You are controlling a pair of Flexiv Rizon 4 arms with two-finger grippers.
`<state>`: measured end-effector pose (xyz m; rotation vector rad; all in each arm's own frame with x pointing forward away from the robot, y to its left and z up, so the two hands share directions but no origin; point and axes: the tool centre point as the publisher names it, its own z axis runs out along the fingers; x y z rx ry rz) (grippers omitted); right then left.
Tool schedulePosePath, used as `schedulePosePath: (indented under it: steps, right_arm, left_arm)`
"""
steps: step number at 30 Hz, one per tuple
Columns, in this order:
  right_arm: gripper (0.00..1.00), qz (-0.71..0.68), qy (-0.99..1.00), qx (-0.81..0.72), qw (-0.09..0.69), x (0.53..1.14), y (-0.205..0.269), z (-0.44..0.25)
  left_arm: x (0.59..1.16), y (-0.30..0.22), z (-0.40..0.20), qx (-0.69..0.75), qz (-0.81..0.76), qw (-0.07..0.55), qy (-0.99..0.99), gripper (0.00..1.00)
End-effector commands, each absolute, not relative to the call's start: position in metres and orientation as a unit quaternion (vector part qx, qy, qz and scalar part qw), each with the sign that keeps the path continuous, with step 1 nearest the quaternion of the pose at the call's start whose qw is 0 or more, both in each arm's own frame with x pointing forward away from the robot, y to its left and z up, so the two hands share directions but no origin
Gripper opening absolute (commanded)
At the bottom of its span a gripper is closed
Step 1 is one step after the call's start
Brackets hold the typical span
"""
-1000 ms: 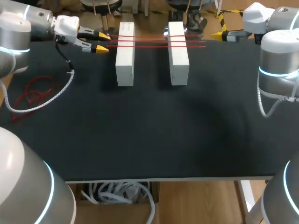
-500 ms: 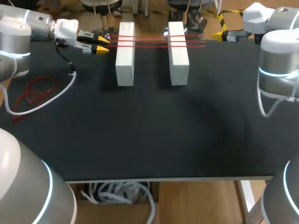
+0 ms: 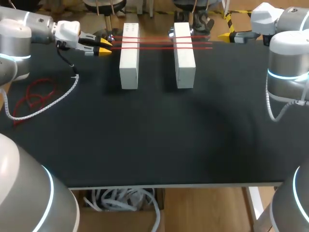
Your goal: Grab the tape and strap the tape.
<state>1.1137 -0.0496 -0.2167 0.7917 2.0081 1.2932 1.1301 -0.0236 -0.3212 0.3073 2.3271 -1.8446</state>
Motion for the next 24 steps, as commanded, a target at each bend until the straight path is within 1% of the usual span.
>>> schedulePosePath:
  steps: [1, 3, 6, 10, 12, 15, 24]
  right_arm:
    - [1.00, 0.488, 0.760, 0.300, 0.307, 1.114, -0.050, -0.216]
    - [1.00, 0.488, 0.760, 0.300, 0.307, 1.114, -0.050, -0.216]
    - [1.00, 0.488, 0.760, 0.300, 0.307, 1.114, -0.050, -0.216]
    - [1.00, 0.488, 0.760, 0.300, 0.307, 1.114, -0.050, -0.216]
    - [1.00, 0.488, 0.760, 0.300, 0.307, 1.114, -0.050, -0.216]
    - [1.00, 0.488, 0.760, 0.300, 0.307, 1.114, -0.050, -0.216]
    - [1.00, 0.488, 0.760, 0.300, 0.307, 1.114, -0.050, -0.216]
  left_arm:
    - [1.138, -0.020, -0.325, 0.108, -0.620, 0.073, 0.774, 0.22]
    - [1.139, -0.019, -0.324, 0.108, -0.619, 0.074, 0.774, 0.24]
    - [1.141, -0.018, -0.323, 0.110, -0.619, 0.074, 0.774, 0.23]
    - [1.143, -0.018, -0.323, 0.111, -0.619, 0.075, 0.774, 0.18]
    - [1.143, -0.018, -0.323, 0.112, -0.620, 0.075, 0.773, 0.18]
    - [1.143, -0.021, -0.323, 0.110, -0.622, 0.075, 0.772, 0.22]
    - [1.137, -0.028, -0.324, 0.104, -0.629, 0.075, 0.767, 0.20]
